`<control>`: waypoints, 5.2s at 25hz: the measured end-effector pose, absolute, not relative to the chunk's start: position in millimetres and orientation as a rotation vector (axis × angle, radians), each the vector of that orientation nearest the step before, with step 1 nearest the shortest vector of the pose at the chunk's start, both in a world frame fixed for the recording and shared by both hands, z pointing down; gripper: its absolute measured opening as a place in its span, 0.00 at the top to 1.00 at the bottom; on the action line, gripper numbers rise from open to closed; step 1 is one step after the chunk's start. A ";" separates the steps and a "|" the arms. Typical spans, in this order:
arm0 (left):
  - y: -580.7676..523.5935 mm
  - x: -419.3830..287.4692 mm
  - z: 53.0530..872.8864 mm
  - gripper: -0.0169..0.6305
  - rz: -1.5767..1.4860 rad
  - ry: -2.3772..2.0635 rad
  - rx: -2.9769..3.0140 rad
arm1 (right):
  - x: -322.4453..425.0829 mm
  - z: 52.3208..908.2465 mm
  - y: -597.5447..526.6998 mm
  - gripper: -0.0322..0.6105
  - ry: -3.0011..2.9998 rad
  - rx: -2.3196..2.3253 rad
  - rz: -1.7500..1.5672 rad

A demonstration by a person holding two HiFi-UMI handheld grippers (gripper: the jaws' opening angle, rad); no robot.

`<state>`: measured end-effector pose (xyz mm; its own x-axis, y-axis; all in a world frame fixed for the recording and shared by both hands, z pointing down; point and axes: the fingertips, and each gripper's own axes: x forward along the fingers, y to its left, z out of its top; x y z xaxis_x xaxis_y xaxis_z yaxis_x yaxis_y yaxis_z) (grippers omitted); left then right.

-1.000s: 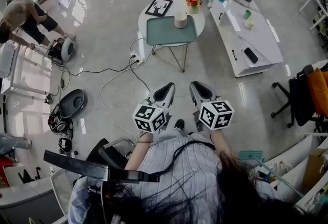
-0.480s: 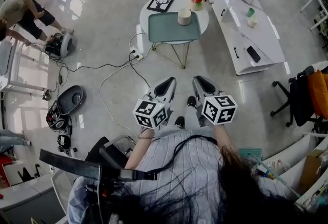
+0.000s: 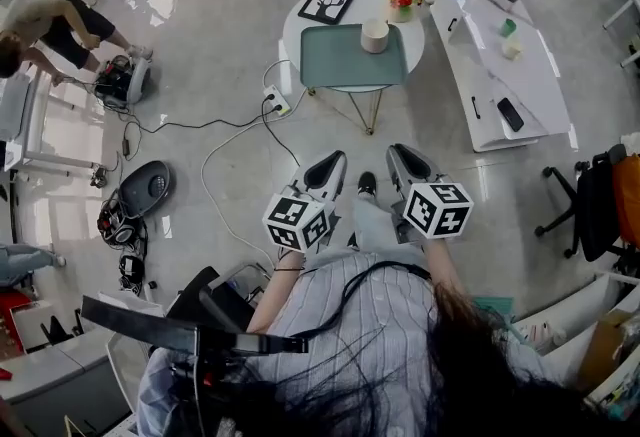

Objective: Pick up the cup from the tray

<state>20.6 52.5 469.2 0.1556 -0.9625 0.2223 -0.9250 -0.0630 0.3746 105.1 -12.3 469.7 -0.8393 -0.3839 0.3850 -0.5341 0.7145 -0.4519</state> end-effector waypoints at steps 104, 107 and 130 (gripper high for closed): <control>-314.8 -200.0 572.4 0.95 0.326 -1.151 2.214 | -116.5 691.0 -367.6 0.29 -2.182 1.143 0.525; -311.8 -201.8 575.9 0.95 0.335 -1.145 2.206 | -116.1 691.9 -369.0 0.29 -2.185 1.157 0.519; -291.8 -203.9 575.8 0.95 0.333 -1.151 2.205 | -108.4 645.0 -348.0 0.29 -2.253 1.206 0.503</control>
